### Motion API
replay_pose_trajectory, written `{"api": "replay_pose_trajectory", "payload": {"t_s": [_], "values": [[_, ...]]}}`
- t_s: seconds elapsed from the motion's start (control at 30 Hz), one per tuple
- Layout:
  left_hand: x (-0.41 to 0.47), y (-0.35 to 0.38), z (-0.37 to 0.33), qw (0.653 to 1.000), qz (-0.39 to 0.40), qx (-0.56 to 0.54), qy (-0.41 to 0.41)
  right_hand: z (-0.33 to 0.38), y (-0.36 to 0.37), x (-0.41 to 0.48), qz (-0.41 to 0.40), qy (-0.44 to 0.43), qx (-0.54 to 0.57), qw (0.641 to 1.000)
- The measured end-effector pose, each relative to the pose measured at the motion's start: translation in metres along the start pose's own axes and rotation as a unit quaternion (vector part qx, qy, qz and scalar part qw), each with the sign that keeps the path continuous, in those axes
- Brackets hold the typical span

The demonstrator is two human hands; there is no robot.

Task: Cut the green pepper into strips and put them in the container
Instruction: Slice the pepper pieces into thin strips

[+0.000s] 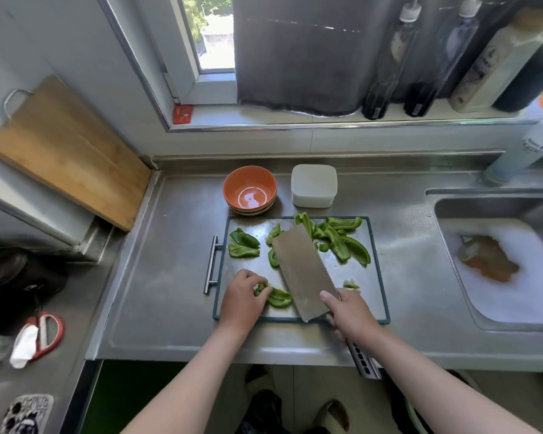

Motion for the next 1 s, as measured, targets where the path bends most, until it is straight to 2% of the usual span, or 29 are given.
{"api": "replay_pose_trajectory", "payload": {"t_s": [0.13, 0.23, 0.4, 0.6, 0.7, 1.0], "values": [[0.001, 0.004, -0.007, 0.999, 0.000, -0.027, 0.044, -0.005, -0.008, -0.004, -0.003, 0.010, 0.028, 1.000], [-0.008, 0.006, -0.014, 0.996, -0.051, 0.006, 0.072, -0.008, -0.019, -0.005, 0.000, -0.005, 0.020, 1.000], [-0.023, 0.022, -0.010, 0.996, 0.004, 0.053, 0.074, -0.013, -0.034, -0.004, 0.005, -0.024, -0.051, 0.998], [-0.013, 0.013, -0.009, 0.989, -0.044, 0.092, 0.107, -0.026, -0.038, -0.005, 0.014, -0.029, -0.104, 0.994], [-0.011, 0.015, -0.016, 0.987, -0.038, 0.092, 0.127, -0.039, -0.036, -0.005, 0.019, -0.023, -0.110, 0.993], [0.004, 0.017, -0.023, 0.993, -0.036, 0.078, 0.085, -0.059, -0.042, -0.014, 0.012, -0.011, -0.093, 0.996]]}}
Point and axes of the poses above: each hand's wrist, its own x-axis towards the middle knuckle, its own y-axis out of the palm, z = x × y, the point moved 3 cm from there along x, towards the middle knuckle, and after that the axes turned 8 degrees about z, right-handed, at the moved point
